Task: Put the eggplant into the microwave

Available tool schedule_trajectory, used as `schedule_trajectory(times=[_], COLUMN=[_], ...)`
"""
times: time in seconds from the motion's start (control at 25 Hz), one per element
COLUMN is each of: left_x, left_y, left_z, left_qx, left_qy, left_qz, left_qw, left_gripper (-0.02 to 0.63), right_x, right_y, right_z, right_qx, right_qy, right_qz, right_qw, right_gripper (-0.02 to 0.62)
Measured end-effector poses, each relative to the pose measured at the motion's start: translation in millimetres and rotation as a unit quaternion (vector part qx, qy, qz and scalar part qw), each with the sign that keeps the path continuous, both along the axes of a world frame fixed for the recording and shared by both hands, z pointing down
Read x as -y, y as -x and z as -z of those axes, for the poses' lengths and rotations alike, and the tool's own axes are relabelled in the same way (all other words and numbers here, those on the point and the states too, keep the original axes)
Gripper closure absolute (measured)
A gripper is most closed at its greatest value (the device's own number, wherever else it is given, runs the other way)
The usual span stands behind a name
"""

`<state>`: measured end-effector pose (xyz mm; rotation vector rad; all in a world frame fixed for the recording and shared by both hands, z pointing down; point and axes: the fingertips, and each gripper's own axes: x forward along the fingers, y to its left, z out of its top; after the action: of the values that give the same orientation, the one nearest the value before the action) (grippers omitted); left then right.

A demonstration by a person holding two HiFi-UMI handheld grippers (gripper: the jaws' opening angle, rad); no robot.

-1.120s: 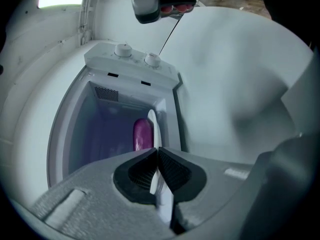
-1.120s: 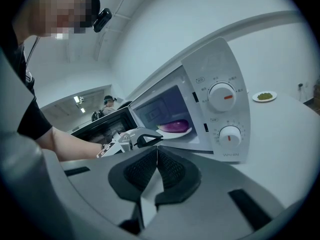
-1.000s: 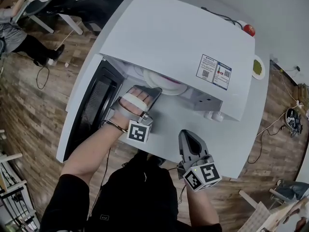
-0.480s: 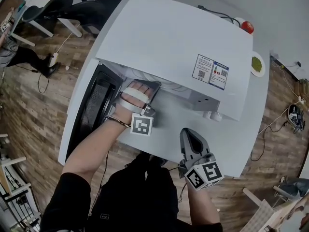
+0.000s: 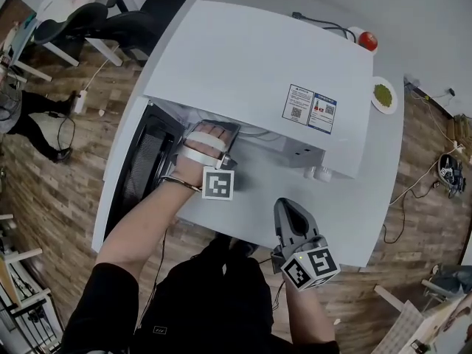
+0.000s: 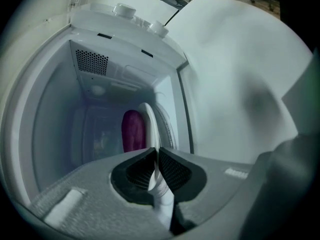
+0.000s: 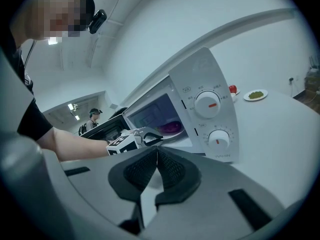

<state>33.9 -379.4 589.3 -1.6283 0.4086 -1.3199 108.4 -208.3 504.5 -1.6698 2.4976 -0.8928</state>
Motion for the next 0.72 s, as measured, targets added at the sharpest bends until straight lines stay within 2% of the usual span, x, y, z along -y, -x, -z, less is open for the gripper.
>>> schedule_trajectory(times=[0.08,0.24,0.4,0.6,0.72], left_x=[-8,1,-2,-3,-8], left_y=[-1,2,6,8,9], left_z=[-12,-2,0,13,28], left_qx=[-0.012,0.015,0.022,0.004,-0.027], left_qy=[0.066,0.053,0.072,0.080,0.097], left_qz=[0.019,0.030,0.035,0.044,0.056], left_qw=[0.9976,0.9980,0.9966,0.9958,0.9933], left_gripper=[0.589,0.569,0.528,0.517,0.517], right_x=[-2,-5,-7,-8,-11], right_y=[-1,-2,-1,1,2], right_z=[2,6,9,17,27], right_qx=[0.000,0.005,0.008,0.008,0.001], right_qy=[0.000,-0.002,-0.001,-0.007,-0.007], right_qz=[-0.004,-0.008,-0.013,-0.015,-0.018], right_qw=[1.000,1.000,1.000,1.000,1.000], right_gripper=[0.580,0.580,0.580,0.580,0.580])
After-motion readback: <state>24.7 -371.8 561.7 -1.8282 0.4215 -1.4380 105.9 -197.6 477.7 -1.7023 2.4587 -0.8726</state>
